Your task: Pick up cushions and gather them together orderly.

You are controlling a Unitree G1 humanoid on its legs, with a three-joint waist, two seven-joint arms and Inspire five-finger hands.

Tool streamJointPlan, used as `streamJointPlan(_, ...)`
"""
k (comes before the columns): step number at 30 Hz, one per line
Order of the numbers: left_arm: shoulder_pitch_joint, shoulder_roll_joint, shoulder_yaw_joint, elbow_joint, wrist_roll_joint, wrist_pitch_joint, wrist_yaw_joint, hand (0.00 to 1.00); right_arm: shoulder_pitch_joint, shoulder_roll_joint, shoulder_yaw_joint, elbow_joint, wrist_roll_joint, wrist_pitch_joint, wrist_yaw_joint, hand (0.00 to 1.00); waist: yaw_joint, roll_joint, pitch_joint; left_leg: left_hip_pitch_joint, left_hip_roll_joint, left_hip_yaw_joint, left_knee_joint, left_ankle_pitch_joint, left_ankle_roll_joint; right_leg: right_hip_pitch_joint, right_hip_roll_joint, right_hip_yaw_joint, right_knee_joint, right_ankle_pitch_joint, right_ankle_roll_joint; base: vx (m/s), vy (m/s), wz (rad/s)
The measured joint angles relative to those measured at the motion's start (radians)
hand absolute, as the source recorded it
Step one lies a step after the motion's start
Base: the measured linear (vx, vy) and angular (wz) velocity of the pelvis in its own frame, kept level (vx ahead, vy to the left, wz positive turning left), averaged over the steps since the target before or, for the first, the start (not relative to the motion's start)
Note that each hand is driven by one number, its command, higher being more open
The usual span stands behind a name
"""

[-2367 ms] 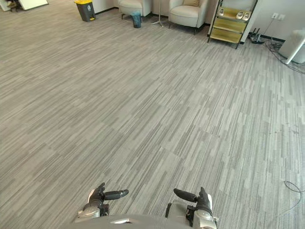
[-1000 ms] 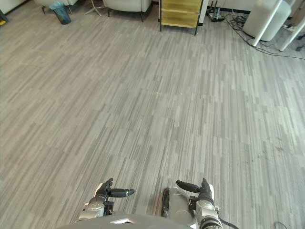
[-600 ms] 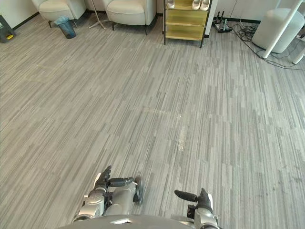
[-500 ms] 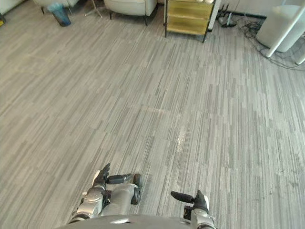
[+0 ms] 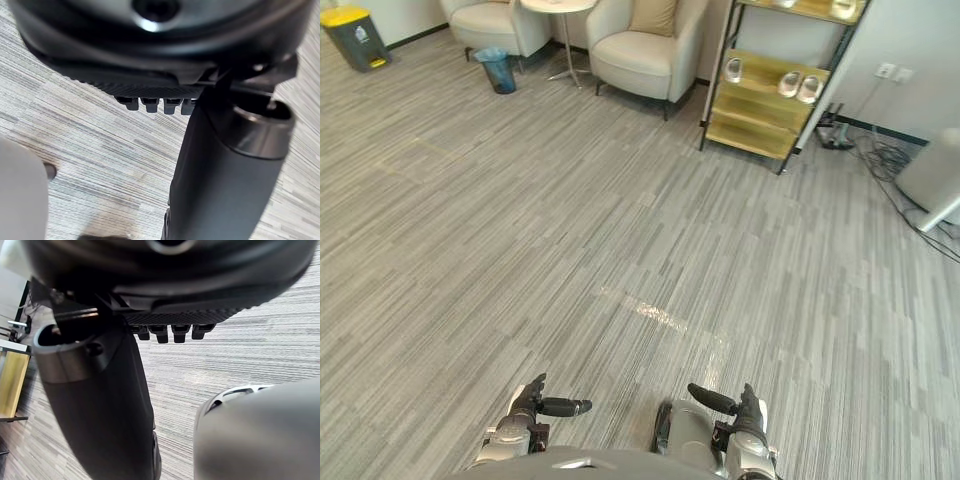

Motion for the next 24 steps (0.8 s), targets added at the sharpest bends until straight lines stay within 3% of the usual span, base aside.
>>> streamJointPlan(1,0.0,-0.003,0.001,0.002,0.001,0.001,0.0,1.0,0.0,0.0,0.0,0.0,0.0,0.003,0.0,1.0,-0.001,0.006,-0.003,-0.007,0.007,-0.001,0.029,0.001,-0.003,0.005,0.008,-0.003,0.005,-0.015,-0.005,0.83,-0.492,0.04)
streamJointPlan(2,0.0,-0.004,0.003,0.002,0.009,0.003,-0.006,1.0,0.001,-0.001,0.005,-0.003,-0.001,0.006,0.001,1.0,-0.006,0.013,-0.004,-0.056,0.028,-0.015,0.178,0.007,-0.013,0.045,0.024,-0.015,-0.01,-0.046,-0.009,0.67,-0.384,0.19)
streamJointPlan(3,-0.002,-0.002,0.006,-0.004,0.018,0.003,-0.012,1.0,0.005,-0.001,0.006,-0.001,-0.001,0.013,0.0,1.0,-0.013,0.015,-0.004,-0.138,0.047,-0.034,0.373,0.05,-0.059,0.096,0.038,-0.028,-0.041,-0.062,-0.014,0.52,-0.302,0.26)
streamJointPlan(4,-0.001,0.001,0.019,-0.011,0.02,0.002,-0.014,1.0,0.008,-0.001,0.007,-0.001,-0.001,0.017,0.0,1.0,-0.011,0.015,-0.002,-0.19,0.061,-0.045,0.498,0.064,-0.075,0.13,0.049,-0.031,-0.067,-0.065,-0.017,0.38,-0.218,0.19)
streamJointPlan(6,0.001,-0.002,0.046,-0.035,0.024,0.002,-0.015,1.0,0.014,-0.001,0.026,0.007,0.001,0.018,-0.011,1.0,-0.008,0.007,0.009,-0.351,0.114,-0.019,0.809,0.045,-0.079,0.273,0.088,-0.032,-0.169,-0.067,-0.02,0.43,-0.183,0.02)
streamJointPlan(7,0.0,0.005,0.043,-0.053,0.026,0.002,-0.016,1.0,0.016,0.003,0.037,0.008,0.001,0.018,-0.013,1.0,0.002,-0.002,0.012,-0.408,0.12,0.002,0.822,0.028,-0.063,0.325,0.091,-0.03,-0.211,-0.067,-0.02,0.48,-0.167,-0.12)
streamJointPlan(9,0.0,0.003,0.041,-0.083,0.025,0.0,-0.014,1.0,0.022,0.005,0.045,0.01,0.002,0.019,-0.015,1.0,0.015,-0.012,0.016,-0.47,0.116,0.044,0.708,-0.012,-0.043,0.382,0.09,-0.006,-0.253,-0.066,-0.019,0.41,-0.047,-0.35)
streamJointPlan(10,-0.001,0.003,0.041,-0.09,0.024,0.001,-0.013,1.0,0.014,0.006,0.045,0.008,0.002,0.02,-0.015,1.0,0.019,-0.009,0.016,-0.505,0.094,0.042,0.56,-0.022,-0.028,0.41,0.085,0.016,-0.27,-0.069,-0.015,0.35,0.04,-0.48)
streamJointPlan(12,-0.004,0.003,0.041,-0.093,0.015,0.0,-0.014,1.0,0.009,0.01,0.045,0.008,0.002,0.022,-0.017,1.0,0.023,-0.012,0.018,-0.533,0.046,0.005,0.377,-0.009,-0.029,0.43,0.066,0.05,-0.272,-0.08,0.003,0.35,0.134,-0.62)
streamJointPlan(13,-0.005,0.003,0.038,-0.094,0.013,0.0,-0.01,1.0,0.013,0.01,0.045,0.01,0.001,0.023,-0.016,1.0,0.031,-0.012,0.017,-0.534,0.002,-0.053,0.22,0.072,-0.041,0.443,0.051,0.086,-0.273,-0.101,0.029,0.35,0.179,-0.78)
streamJointPlan(14,-0.002,0.002,0.036,-0.092,0.009,-0.001,-0.008,1.0,0.019,0.002,0.046,0.013,0.001,0.024,-0.016,1.0,0.037,-0.006,0.013,-0.527,-0.014,-0.078,0.198,0.156,-0.048,0.451,0.05,0.111,-0.273,-0.115,0.043,0.3,0.165,-0.83)
streamJointPlan(15,0.0,0.001,0.034,-0.086,-0.004,-0.004,-0.005,1.0,0.019,0.002,0.049,0.02,0.001,0.027,-0.015,1.0,0.042,-0.005,0.003,-0.513,-0.026,-0.076,0.205,0.192,-0.041,0.462,0.045,0.142,-0.271,-0.133,0.064,0.32,0.134,-0.53)
streamJointPlan(16,-0.001,0.012,0.032,-0.083,-0.004,-0.003,-0.003,1.0,0.024,0.014,0.05,0.021,0.0,0.029,-0.015,1.0,0.033,-0.031,-0.006,-0.504,-0.044,-0.06,0.203,0.175,-0.027,0.463,0.011,0.158,-0.262,-0.136,0.068,0.4,0.157,-0.45)
streamJointPlan(18,0.001,0.028,0.036,-0.08,-0.006,-0.003,-0.006,1.0,0.039,0.024,0.049,0.027,-0.001,0.038,-0.011,1.0,0.042,-0.058,-0.016,-0.481,-0.053,-0.011,0.22,0.138,-0.005,0.439,-0.021,0.191,-0.193,-0.136,0.07,0.41,0.169,-0.41)
streamJointPlan(20,0.001,0.032,0.042,-0.075,-0.007,0.001,-0.005,1.0,0.044,0.032,0.048,0.025,-0.009,0.042,-0.01,1.0,0.05,-0.072,-0.017,-0.429,-0.066,0.03,0.207,0.122,0.02,0.385,-0.047,0.224,-0.031,-0.129,0.082,0.3,0.16,-0.49)
streamJointPlan(22,0.004,0.032,0.04,-0.069,-0.007,0.001,-0.005,1.0,0.047,0.026,0.048,0.012,-0.011,0.041,-0.006,1.0,0.046,-0.071,-0.015,-0.37,-0.076,0.039,0.18,0.09,0.034,0.303,-0.072,0.231,0.183,-0.079,0.142,0.26,0.132,-0.34)
streamJointPlan(23,0.003,0.036,0.04,-0.058,-0.008,0.001,-0.006,1.0,0.048,0.028,0.046,0.006,-0.012,0.038,-0.004,1.0,0.045,-0.072,-0.014,-0.337,-0.079,0.043,0.171,0.077,0.041,0.258,-0.092,0.234,0.291,-0.078,0.147,0.27,0.057,-0.1)
streamJointPlan(24,0.005,0.04,0.042,-0.046,-0.015,0.003,-0.002,1.0,0.048,0.027,0.047,0.007,-0.021,0.039,0.001,1.0,0.043,-0.072,-0.016,-0.295,-0.079,0.046,0.146,0.072,0.044,0.23,-0.102,0.217,0.336,-0.094,0.132,0.28,0.02,-0.03)
